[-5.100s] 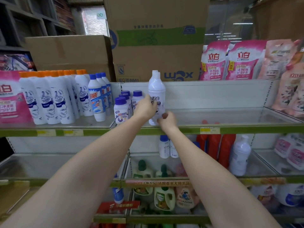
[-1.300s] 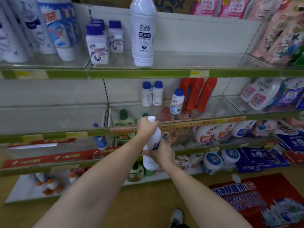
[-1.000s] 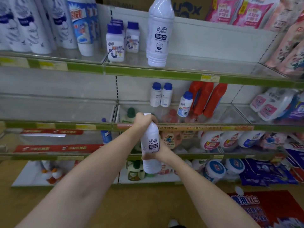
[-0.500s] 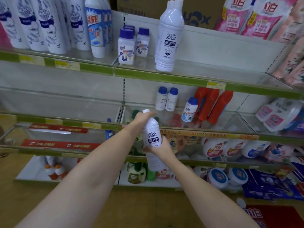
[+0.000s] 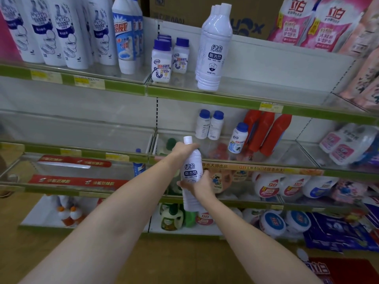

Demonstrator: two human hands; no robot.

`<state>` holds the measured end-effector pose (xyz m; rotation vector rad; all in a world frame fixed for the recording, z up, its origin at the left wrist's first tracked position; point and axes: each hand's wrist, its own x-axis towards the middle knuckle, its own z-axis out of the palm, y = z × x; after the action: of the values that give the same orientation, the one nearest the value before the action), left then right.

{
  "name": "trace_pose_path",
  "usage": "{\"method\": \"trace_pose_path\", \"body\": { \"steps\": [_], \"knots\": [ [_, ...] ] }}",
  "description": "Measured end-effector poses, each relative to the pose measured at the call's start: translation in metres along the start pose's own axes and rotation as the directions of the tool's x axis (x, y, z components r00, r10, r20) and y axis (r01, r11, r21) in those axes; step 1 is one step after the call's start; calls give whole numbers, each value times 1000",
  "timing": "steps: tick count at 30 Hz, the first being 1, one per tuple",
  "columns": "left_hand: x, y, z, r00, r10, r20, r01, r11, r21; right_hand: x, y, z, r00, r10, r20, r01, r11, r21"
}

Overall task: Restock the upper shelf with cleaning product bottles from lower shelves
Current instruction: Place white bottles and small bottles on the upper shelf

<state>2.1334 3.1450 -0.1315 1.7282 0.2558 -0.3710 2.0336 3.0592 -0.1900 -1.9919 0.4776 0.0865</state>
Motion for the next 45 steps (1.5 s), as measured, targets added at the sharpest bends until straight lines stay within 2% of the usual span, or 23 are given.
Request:
{"method": "trace_pose_path", "body": {
  "steps": [3,10,15,20,25,29,32,38,45],
  "knots": [
    [-2,-2,-5,1000,-16,-2,15,999,-49,-1,-3,7,1000,11,6,-11,999,-34],
    [4,-4,-24,999,-36,-30,30,982,-188,-3,-10,-14,978,-55,204,65,997,-45],
    [-5,10,-19,999,26,-37,-32,983,-181,-1,-17,-20,976,-56,210,55,998,7],
    [-15,50,-9,986,162,-44,-166,981,-97,2,-41,-25,991,-110,82,99,987,129],
    [-24,123,-1,933,356,-54,-359,931,-67,12,-90,-51,970,-241,-42,242,929,279],
    [-44,189,7,854,515,-76,-518,855,-18,23,-135,-86,929,-312,-198,358,892,276],
    [-60,236,16,792,607,-71,-607,794,16,29,-169,-115,899,-361,-248,428,845,321],
    [-70,304,35,706,693,-149,-697,717,29,53,-225,-171,878,-416,-237,474,821,319],
    [-42,345,66,618,764,-186,-780,626,-19,92,-244,-200,783,-421,-458,571,779,259]
  ]
}}
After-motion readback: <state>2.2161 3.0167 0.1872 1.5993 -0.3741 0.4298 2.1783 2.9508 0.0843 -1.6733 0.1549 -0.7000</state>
